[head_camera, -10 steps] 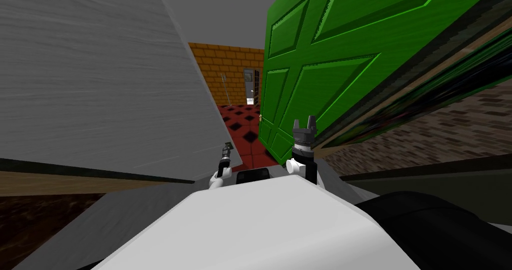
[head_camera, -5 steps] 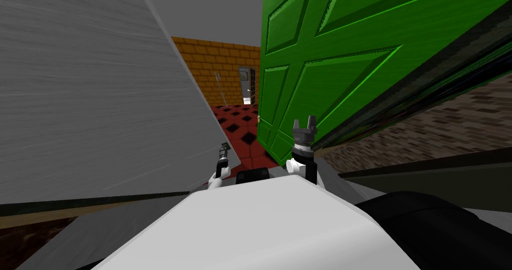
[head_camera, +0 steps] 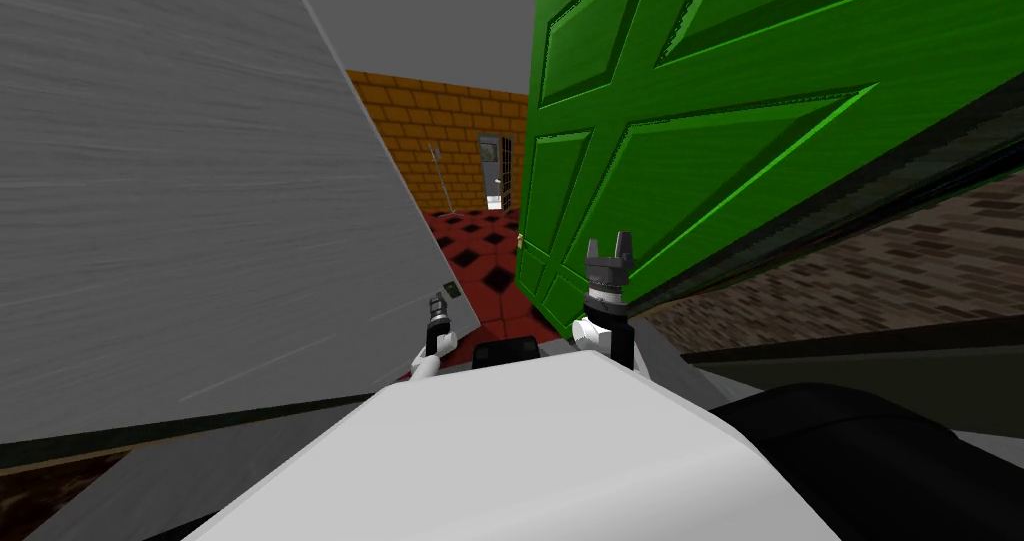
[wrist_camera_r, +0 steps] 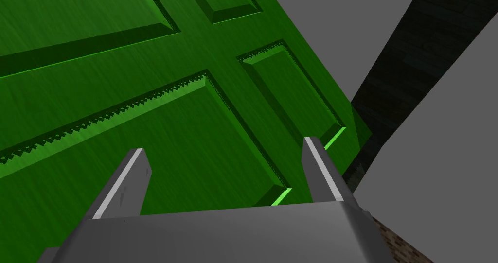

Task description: Push the door open

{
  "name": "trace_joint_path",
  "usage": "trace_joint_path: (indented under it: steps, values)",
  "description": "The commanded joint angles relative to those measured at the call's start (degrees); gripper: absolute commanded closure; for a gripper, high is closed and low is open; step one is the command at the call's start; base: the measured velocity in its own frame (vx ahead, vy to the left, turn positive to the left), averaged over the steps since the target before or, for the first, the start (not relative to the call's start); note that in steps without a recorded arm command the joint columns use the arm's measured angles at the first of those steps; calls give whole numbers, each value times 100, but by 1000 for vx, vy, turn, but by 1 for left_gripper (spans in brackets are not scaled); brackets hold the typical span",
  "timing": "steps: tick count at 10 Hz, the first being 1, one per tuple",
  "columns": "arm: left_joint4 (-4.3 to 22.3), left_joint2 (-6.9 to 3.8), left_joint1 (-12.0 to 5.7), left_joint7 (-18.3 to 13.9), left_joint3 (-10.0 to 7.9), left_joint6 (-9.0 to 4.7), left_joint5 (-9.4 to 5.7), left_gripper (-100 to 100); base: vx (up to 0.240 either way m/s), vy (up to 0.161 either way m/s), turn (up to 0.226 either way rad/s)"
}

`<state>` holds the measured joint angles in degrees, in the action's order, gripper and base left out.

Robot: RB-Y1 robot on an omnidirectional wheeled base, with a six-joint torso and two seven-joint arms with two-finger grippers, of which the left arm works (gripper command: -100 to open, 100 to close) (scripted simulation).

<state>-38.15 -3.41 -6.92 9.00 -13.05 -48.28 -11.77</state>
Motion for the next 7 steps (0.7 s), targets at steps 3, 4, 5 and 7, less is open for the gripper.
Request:
trace_joint_path:
  steps: [3, 4, 5, 7]
  values:
    - [-19, 67, -21, 41, -80, 168, -65, -100, -152, -198, 84]
    - [-25, 105, -29, 57, -107, 208, -90, -100, -140, -177, 85]
    - [-30, 148, -36, 72, -131, 244, -111, -100, -145, -205, 63]
    - [-66, 190, -20, 82, -141, 268, -121, -100, -105, -136, 51]
